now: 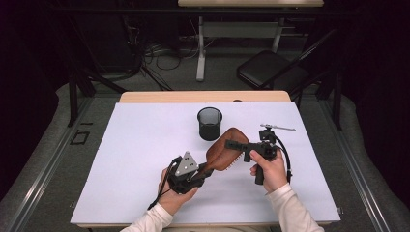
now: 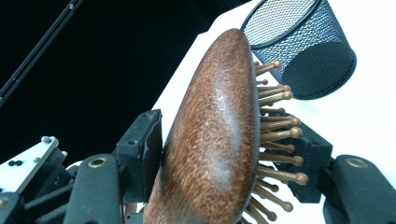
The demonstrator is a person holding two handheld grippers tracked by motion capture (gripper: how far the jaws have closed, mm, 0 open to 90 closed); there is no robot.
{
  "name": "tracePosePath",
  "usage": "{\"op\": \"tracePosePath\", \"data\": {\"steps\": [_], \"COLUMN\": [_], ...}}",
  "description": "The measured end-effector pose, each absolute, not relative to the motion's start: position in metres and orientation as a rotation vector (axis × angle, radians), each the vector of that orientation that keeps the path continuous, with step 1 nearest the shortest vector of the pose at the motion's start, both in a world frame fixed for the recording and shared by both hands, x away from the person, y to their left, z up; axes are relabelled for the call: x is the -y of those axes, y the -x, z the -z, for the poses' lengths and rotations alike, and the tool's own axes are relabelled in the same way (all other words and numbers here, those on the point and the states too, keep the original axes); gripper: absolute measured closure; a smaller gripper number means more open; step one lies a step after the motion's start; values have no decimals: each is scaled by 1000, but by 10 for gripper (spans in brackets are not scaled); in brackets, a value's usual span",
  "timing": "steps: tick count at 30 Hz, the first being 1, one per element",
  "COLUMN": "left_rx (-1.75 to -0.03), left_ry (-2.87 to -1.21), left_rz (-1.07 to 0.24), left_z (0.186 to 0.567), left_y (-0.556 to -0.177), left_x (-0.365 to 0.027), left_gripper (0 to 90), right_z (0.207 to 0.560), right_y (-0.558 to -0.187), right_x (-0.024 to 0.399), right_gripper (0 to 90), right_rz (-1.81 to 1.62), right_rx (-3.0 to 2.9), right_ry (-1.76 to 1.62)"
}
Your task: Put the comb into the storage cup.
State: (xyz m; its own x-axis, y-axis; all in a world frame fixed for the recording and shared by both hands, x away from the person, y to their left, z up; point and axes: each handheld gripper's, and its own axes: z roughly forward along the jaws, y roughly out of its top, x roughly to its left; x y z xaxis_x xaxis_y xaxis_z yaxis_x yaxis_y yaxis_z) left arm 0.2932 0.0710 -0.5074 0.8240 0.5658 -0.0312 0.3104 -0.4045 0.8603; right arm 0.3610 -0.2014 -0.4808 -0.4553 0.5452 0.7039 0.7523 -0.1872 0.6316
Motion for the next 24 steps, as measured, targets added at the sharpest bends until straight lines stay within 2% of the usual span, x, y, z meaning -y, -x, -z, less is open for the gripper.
{"op": "tracePosePath", "data": {"steps": [24], "left_rx": [-647], "left_ry": [-2042], "left_rz": [-321], "left_z": [513], "left_y": [-295], "left_x": [-69], "left_gripper": [722], "right_z": [486], "right_y": [-362], "right_x": [206], "right_gripper": [426], "right_rz": [1699], "right_rx": [1786], "right_ry": [1540]}}
